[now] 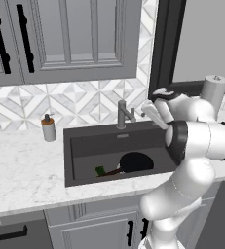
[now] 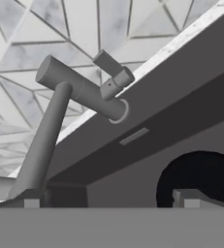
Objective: Pick the pan and sponge and place them into the sink. Then turn on the water.
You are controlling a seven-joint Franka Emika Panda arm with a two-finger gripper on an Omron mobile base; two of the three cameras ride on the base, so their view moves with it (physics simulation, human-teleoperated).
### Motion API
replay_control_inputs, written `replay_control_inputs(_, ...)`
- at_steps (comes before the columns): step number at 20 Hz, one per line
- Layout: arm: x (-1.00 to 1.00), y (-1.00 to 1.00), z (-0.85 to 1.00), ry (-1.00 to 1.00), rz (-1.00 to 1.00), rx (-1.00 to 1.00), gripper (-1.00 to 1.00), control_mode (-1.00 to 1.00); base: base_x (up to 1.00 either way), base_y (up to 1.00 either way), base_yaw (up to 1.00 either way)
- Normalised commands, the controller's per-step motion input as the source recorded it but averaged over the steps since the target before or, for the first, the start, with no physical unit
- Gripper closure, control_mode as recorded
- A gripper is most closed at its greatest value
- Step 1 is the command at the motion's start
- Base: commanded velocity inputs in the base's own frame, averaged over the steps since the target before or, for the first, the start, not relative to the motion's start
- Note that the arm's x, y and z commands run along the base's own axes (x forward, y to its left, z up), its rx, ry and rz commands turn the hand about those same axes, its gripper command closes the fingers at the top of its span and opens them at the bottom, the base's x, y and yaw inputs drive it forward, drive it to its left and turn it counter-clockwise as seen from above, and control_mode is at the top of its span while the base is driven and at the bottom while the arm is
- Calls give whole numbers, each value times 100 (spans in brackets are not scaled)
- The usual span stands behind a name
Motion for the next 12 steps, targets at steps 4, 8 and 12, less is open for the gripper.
replay_control_inputs(4, 13, 2, -1, -3, 0, 6, -100, -100, 0, 0, 0)
replay_control_inputs(8, 20, 4, -3, 0, 0, 1, -100, -100, 0, 0, 0)
replay_control_inputs(12, 23, 5, -5, 0, 0, 1, -100, -100, 0, 0, 0)
